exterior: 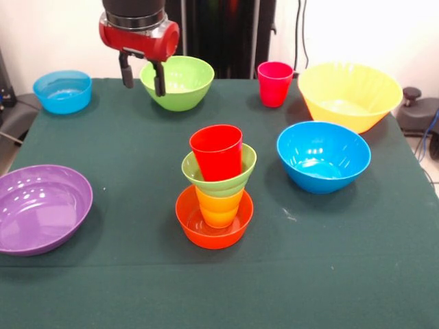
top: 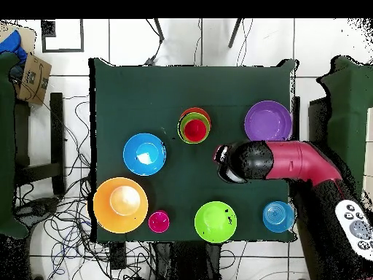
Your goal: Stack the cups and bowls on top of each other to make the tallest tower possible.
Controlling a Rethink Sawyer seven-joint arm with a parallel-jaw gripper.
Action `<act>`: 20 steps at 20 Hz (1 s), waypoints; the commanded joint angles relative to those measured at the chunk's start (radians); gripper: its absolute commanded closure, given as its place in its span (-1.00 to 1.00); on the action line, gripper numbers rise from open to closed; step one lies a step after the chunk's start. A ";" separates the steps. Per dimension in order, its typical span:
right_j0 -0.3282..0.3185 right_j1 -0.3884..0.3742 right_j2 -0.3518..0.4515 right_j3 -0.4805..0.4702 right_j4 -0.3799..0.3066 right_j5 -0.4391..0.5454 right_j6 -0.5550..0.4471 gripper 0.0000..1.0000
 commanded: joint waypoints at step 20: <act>-0.085 0.066 0.136 0.084 -0.168 -0.042 -0.253 -1.00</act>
